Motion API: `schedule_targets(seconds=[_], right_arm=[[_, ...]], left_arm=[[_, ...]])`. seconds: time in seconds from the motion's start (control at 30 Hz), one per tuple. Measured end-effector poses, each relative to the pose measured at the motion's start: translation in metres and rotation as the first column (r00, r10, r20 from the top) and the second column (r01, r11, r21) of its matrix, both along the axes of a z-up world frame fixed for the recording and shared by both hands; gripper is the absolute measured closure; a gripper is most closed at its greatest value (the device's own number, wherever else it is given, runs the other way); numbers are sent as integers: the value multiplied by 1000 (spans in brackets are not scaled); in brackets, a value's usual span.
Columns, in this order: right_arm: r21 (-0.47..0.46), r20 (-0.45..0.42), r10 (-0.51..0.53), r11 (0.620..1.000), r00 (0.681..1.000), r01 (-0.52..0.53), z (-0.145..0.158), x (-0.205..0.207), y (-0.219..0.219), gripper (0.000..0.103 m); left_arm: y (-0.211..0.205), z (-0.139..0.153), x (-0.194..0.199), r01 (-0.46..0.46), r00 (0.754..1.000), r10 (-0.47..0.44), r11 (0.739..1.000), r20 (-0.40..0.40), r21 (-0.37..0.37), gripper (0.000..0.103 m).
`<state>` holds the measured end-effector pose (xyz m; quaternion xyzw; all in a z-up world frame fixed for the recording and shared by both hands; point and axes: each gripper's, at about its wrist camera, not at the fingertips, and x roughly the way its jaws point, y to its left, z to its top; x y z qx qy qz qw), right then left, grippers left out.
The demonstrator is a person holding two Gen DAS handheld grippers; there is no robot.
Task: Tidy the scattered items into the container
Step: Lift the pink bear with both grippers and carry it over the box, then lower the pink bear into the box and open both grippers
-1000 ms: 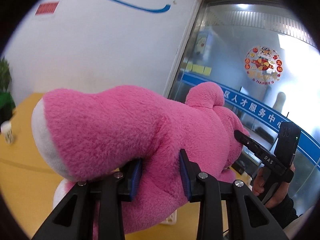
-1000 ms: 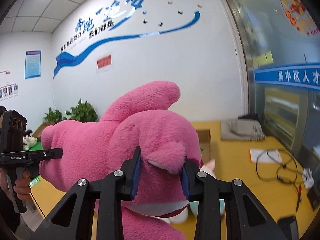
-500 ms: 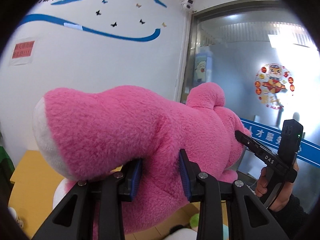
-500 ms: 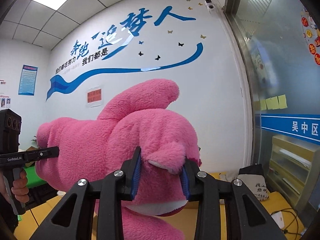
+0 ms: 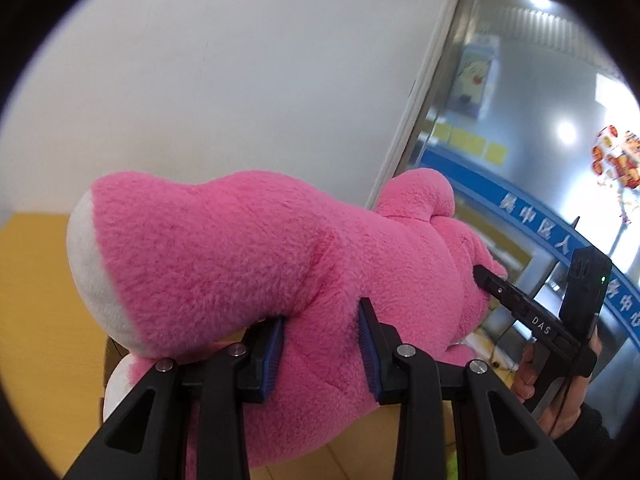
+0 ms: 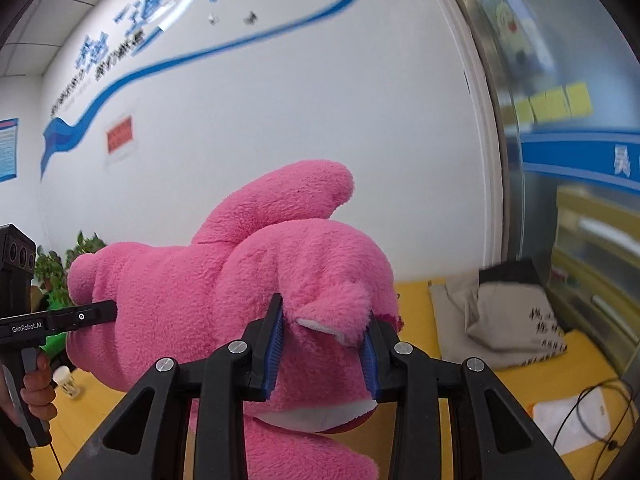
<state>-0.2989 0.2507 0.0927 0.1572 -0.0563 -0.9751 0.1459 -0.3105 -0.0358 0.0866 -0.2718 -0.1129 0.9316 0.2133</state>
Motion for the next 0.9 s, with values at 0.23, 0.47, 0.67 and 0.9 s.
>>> schedule_targets(seconds=[0.23,0.47,0.67,0.9], right_arm=[[19,325,-17,1000,945,12,-108,-81,8,71],[72,471,-43,997,881,10,-150,-101,10,73],[142,468,-91,990,879,27,-149,-105,1,69],[161,529,-112,986,841,30,-149,-125,0,65]], left_arm=[[20,-106,-57,-50,973,60,998,224,-49,70],[16,-143,-70,-73,942,98,993,322,-89,65],[-3,-153,-70,-82,919,130,986,371,-142,57],[4,-153,-100,-75,882,172,970,438,-230,56]])
